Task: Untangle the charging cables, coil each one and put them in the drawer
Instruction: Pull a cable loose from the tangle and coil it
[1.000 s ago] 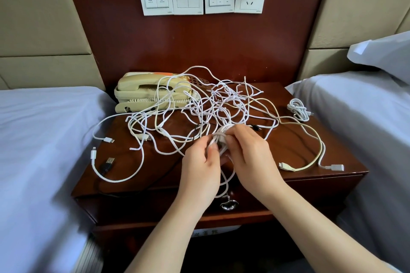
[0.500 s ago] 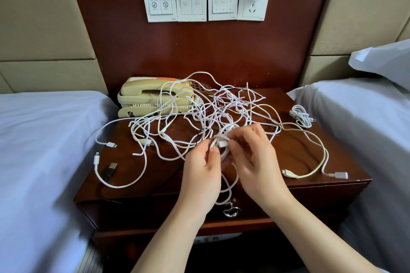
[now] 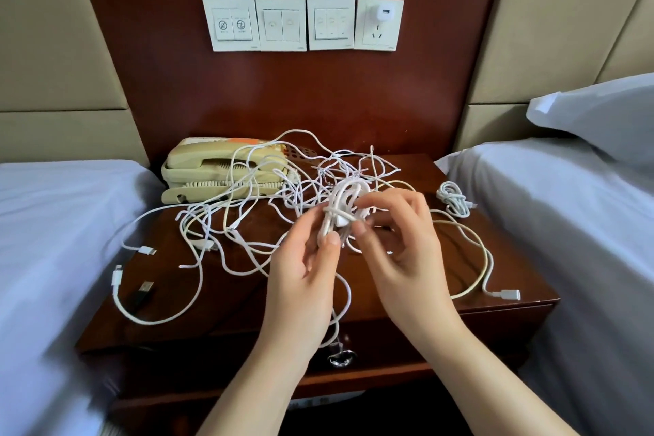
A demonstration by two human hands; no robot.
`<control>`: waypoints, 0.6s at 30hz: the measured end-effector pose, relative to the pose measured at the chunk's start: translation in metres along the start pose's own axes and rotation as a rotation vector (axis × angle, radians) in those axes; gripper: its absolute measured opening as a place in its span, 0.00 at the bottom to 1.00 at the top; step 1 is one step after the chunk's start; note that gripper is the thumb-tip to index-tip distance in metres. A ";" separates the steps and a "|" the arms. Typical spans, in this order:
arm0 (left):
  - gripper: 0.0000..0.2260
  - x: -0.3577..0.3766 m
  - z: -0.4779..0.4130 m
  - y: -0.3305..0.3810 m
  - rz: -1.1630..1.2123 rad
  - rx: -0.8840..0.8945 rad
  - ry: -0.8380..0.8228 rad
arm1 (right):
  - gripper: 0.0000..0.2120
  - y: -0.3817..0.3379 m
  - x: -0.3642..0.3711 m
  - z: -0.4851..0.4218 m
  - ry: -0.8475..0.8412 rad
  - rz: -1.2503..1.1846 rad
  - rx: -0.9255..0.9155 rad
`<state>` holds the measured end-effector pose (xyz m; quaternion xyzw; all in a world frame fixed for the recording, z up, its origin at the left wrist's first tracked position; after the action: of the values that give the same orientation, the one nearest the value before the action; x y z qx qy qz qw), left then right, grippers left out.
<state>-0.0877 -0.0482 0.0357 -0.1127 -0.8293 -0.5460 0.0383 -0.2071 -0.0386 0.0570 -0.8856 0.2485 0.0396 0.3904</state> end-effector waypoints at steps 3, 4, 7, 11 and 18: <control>0.14 0.015 -0.006 -0.002 -0.028 0.024 -0.050 | 0.08 0.006 -0.015 -0.004 0.019 0.017 0.016; 0.14 0.020 -0.009 -0.002 -0.035 0.032 -0.067 | 0.08 0.008 -0.020 -0.005 0.025 0.014 0.018; 0.17 0.041 -0.016 -0.004 -0.006 0.042 -0.121 | 0.06 0.015 -0.038 -0.013 0.032 0.009 0.041; 0.17 0.071 -0.026 -0.015 0.022 0.020 -0.163 | 0.05 0.030 -0.064 -0.021 0.033 -0.126 0.120; 0.22 0.124 -0.049 -0.056 -0.164 -0.007 -0.304 | 0.10 0.074 -0.108 -0.038 0.165 0.032 0.216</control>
<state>-0.2242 -0.0961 0.0287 -0.1261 -0.8299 -0.5270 -0.1326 -0.3409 -0.0640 0.0621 -0.8345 0.2968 -0.0540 0.4610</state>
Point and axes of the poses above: each hand's wrist, its own z-axis away from the middle knuckle, its own x-axis out of the palm, y = z × x, the point moved 8 cm from there along -z, towards the middle knuckle, and after that the axes turned 6 degrees about z, right-handed, at the moved point
